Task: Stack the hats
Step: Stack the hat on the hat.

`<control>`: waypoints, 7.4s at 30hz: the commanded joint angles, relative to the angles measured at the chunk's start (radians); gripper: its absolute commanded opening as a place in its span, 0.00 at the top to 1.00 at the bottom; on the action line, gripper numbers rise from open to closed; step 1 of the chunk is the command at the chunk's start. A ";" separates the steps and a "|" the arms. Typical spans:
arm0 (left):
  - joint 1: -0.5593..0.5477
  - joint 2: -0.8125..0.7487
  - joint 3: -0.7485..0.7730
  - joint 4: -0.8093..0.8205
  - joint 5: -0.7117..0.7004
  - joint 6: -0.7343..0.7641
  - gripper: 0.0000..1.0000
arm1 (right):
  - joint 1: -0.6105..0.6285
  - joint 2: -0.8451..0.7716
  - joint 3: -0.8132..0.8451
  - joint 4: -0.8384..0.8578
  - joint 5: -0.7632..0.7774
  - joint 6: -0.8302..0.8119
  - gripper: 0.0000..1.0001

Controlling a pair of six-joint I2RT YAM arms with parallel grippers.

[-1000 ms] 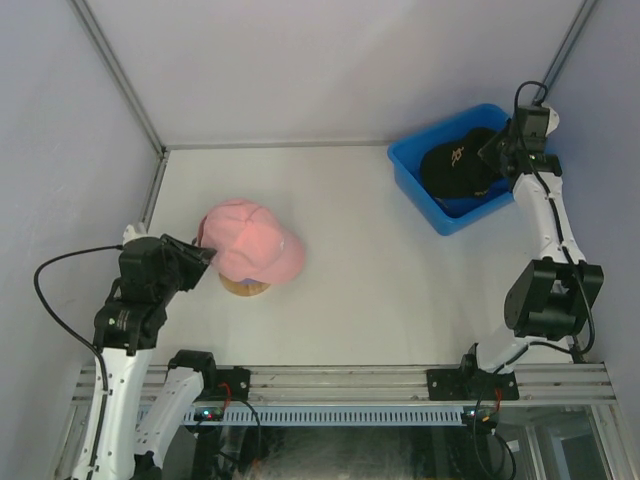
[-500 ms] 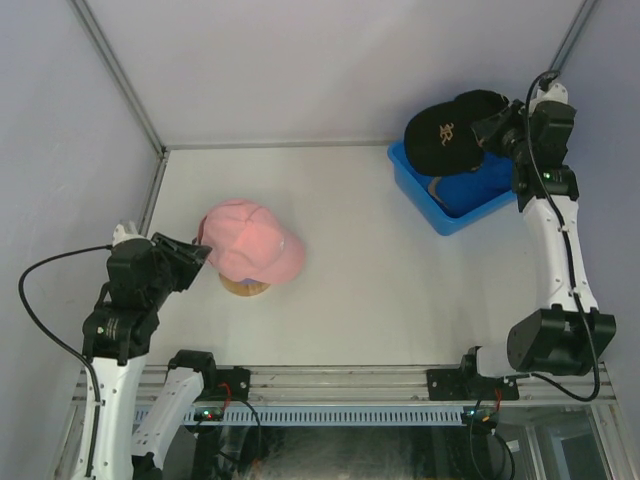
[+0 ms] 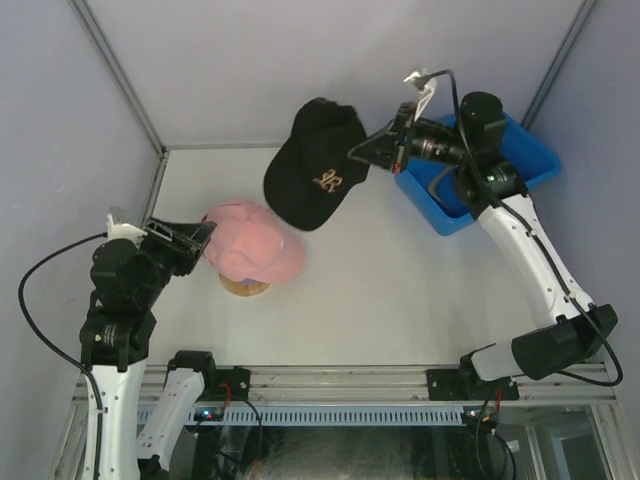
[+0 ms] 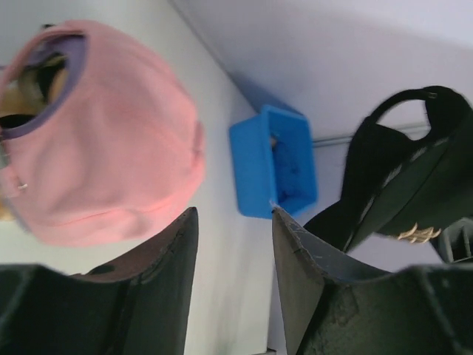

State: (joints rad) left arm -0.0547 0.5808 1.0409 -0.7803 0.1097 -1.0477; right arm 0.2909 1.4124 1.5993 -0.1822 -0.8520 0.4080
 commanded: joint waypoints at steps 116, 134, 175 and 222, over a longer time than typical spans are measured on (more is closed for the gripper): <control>-0.328 0.049 -0.040 1.315 -0.118 0.251 1.00 | 0.495 0.072 -0.395 0.805 0.163 1.399 0.00; -0.321 0.009 -0.061 1.250 -0.170 0.099 1.00 | 0.479 0.328 -0.200 1.188 0.062 1.387 0.04; -0.172 0.092 -0.291 1.523 0.021 -0.151 1.00 | 0.472 0.655 0.212 1.630 -0.022 1.863 0.37; 0.024 0.045 -0.128 1.399 0.593 -0.309 0.19 | 0.553 0.399 -0.155 1.683 -0.193 1.893 1.00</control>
State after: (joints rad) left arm -0.0372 0.5964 0.8997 0.3901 0.5983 -1.2125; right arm 0.8288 1.8938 1.5002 1.4563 -1.0168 2.0937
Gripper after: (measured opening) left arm 0.883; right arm 0.087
